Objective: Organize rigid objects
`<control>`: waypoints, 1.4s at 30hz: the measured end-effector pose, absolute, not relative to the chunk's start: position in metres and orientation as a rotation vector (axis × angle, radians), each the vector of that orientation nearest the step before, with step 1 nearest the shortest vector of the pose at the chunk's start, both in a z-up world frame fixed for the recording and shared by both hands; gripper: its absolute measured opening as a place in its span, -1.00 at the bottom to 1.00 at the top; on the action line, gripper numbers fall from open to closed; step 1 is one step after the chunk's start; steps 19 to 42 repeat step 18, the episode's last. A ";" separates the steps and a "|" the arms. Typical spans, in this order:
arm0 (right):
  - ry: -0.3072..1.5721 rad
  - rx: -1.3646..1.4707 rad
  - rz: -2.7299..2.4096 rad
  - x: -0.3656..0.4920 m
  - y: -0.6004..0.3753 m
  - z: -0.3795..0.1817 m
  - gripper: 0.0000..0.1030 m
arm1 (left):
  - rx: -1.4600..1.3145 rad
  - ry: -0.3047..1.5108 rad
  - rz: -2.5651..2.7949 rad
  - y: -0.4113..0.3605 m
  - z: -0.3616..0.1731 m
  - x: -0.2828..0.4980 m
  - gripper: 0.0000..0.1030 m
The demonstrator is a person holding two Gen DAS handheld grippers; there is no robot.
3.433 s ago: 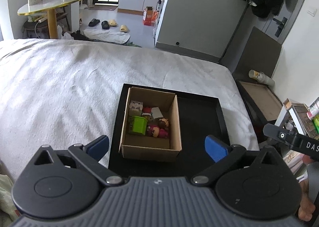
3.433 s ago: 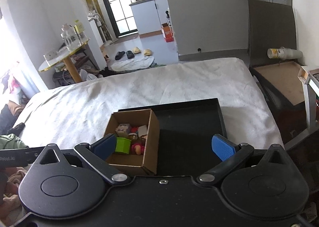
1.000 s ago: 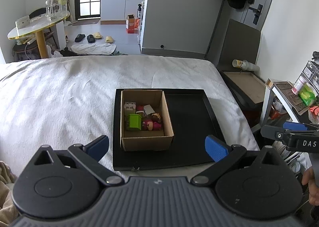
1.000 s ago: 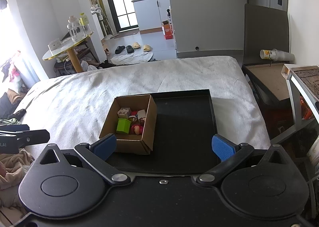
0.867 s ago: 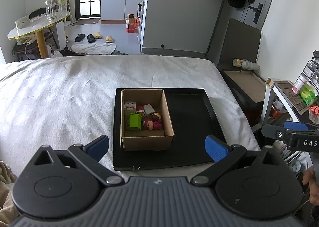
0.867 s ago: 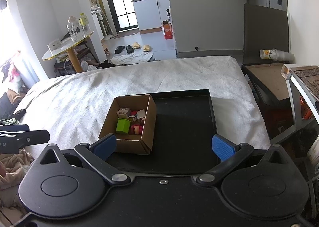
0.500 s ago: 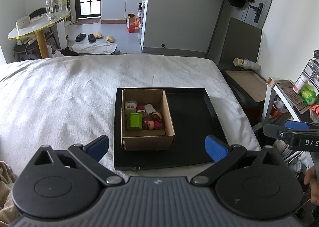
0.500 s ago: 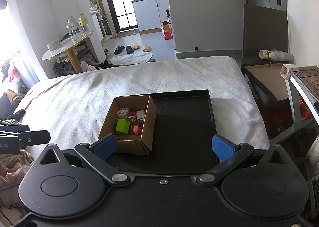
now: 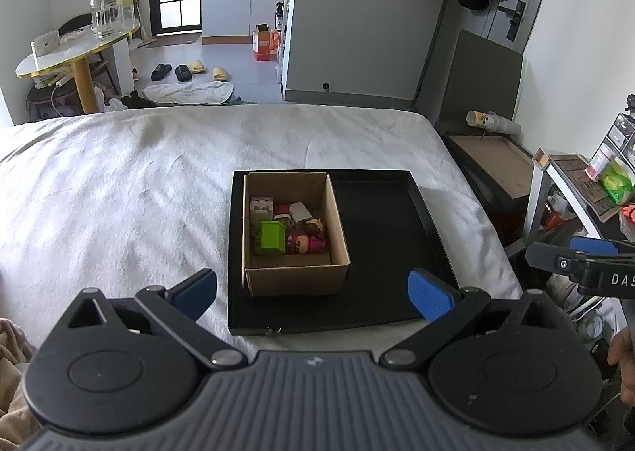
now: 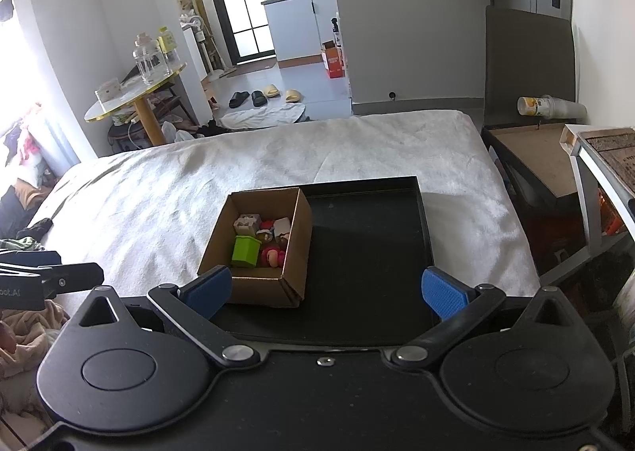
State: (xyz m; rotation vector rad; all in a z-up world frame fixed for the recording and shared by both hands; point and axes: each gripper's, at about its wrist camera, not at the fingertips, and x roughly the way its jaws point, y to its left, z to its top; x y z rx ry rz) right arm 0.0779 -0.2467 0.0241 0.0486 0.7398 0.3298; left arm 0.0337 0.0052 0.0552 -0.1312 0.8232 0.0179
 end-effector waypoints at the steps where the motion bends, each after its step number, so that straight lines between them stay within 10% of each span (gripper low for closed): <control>1: 0.740 0.049 0.330 0.078 -0.247 0.024 1.00 | -0.128 0.822 0.017 0.005 0.055 0.033 0.98; 42: 0.741 0.051 0.332 0.077 -0.247 0.020 1.00 | -0.122 0.814 0.008 -0.001 0.054 0.032 0.98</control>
